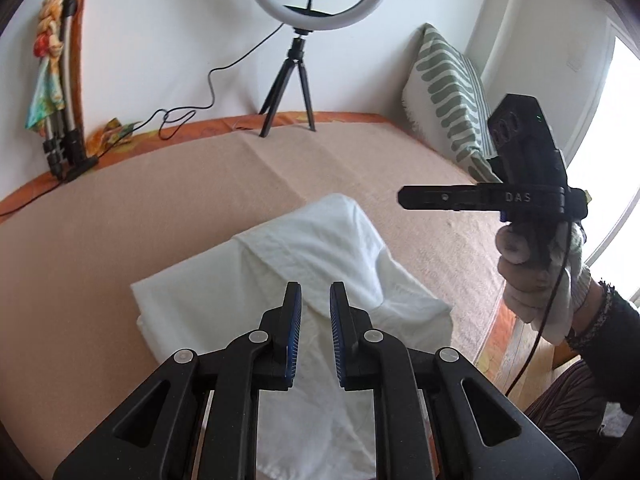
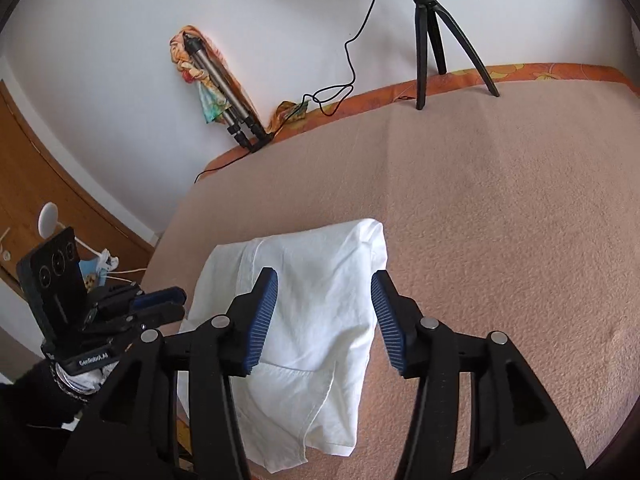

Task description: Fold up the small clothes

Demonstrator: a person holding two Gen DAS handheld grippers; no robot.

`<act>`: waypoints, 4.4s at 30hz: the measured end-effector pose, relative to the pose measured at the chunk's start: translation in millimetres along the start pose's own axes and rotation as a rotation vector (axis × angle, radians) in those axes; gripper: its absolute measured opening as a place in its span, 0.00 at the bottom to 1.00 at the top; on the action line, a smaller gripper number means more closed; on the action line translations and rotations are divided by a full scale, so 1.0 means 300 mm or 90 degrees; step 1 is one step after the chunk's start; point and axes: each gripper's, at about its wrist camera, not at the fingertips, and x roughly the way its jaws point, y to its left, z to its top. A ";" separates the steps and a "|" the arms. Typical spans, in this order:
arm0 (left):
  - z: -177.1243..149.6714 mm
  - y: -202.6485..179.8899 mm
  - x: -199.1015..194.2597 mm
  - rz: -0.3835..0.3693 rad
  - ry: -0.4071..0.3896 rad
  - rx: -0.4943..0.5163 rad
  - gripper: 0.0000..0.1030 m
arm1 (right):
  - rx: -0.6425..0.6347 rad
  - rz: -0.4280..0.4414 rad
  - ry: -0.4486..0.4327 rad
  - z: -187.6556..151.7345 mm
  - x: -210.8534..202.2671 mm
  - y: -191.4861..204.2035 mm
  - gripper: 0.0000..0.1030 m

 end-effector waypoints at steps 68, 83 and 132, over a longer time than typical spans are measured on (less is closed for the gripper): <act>-0.122 0.091 0.006 -0.003 -0.013 0.000 0.13 | -0.057 -0.015 0.042 0.118 0.095 -0.095 0.10; -0.130 0.306 0.221 0.164 0.045 -0.070 0.16 | -0.234 -0.187 0.145 0.088 0.444 0.059 0.10; -0.159 0.503 0.151 -0.055 0.030 -0.391 0.44 | 0.362 0.085 0.040 -0.354 0.055 -0.179 0.62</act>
